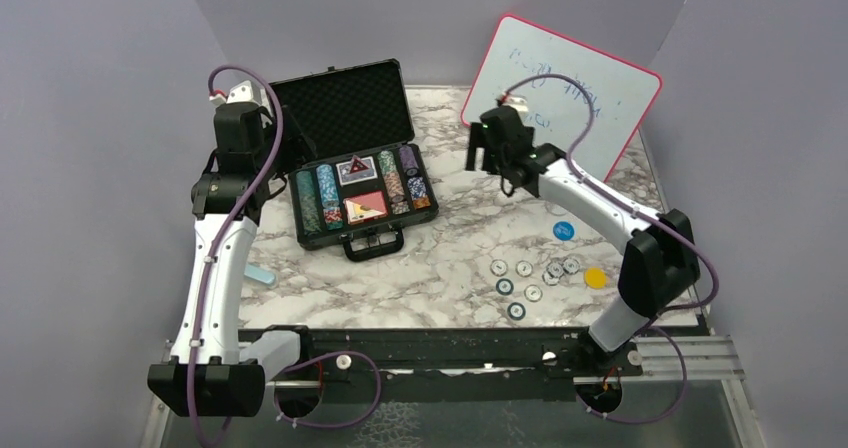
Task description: Pack up texas hold em set
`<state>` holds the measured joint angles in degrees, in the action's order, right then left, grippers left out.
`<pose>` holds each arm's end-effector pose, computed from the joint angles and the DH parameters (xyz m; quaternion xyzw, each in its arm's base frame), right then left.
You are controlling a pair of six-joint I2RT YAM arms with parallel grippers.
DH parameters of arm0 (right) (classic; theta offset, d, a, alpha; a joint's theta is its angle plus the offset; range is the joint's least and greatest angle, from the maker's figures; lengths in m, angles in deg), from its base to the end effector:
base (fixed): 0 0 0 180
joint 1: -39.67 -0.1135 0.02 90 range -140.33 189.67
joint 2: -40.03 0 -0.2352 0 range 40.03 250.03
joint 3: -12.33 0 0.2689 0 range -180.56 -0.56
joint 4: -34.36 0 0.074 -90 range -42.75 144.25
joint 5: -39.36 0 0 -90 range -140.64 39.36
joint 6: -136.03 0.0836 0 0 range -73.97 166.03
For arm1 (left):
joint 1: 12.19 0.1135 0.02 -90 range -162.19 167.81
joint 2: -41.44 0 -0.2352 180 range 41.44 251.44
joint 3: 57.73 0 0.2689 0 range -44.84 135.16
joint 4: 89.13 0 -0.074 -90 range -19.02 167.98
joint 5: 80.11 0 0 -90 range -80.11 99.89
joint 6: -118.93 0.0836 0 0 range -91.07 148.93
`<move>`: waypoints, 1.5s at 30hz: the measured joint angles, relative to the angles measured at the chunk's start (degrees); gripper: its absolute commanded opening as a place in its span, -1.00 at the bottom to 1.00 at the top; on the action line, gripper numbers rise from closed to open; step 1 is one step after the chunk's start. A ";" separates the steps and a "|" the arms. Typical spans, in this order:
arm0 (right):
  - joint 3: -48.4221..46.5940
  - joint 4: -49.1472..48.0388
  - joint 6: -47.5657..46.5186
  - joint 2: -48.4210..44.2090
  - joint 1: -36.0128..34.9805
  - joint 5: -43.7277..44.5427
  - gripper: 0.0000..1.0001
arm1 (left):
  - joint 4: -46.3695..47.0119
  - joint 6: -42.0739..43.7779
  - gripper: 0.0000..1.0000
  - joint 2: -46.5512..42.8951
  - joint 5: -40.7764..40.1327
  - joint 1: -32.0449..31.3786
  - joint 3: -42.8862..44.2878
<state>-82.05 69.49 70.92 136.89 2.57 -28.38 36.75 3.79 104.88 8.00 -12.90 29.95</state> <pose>0.3674 0.2381 0.2430 -0.0089 0.8845 0.0746 0.4605 0.2966 -0.0009 0.3558 -0.1912 0.8440 -0.0981 0.4913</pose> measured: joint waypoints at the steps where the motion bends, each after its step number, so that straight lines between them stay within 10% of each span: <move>1: 2.97 0.74 0.83 -1.62 2.19 0.92 0.80 | 0.31 0.37 0.51 -0.04 0.79 0.00 0.00; 9: 18.01 7.06 6.75 -7.63 15.82 3.78 0.87 | 1.60 1.88 0.51 1.44 4.28 -0.87 0.00; 33: 28.98 -6.08 6.56 -1.46 24.81 2.23 0.84 | 2.56 0.37 0.48 7.76 10.60 -2.03 2.19; 45: 28.26 -9.01 7.26 0.85 27.28 0.94 0.42 | 2.58 -0.44 0.44 10.29 12.24 -2.05 4.59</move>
<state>-53.79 60.48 78.18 137.75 29.84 -27.44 39.33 3.35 115.18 20.24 -14.96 34.54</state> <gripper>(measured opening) 0.819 0.722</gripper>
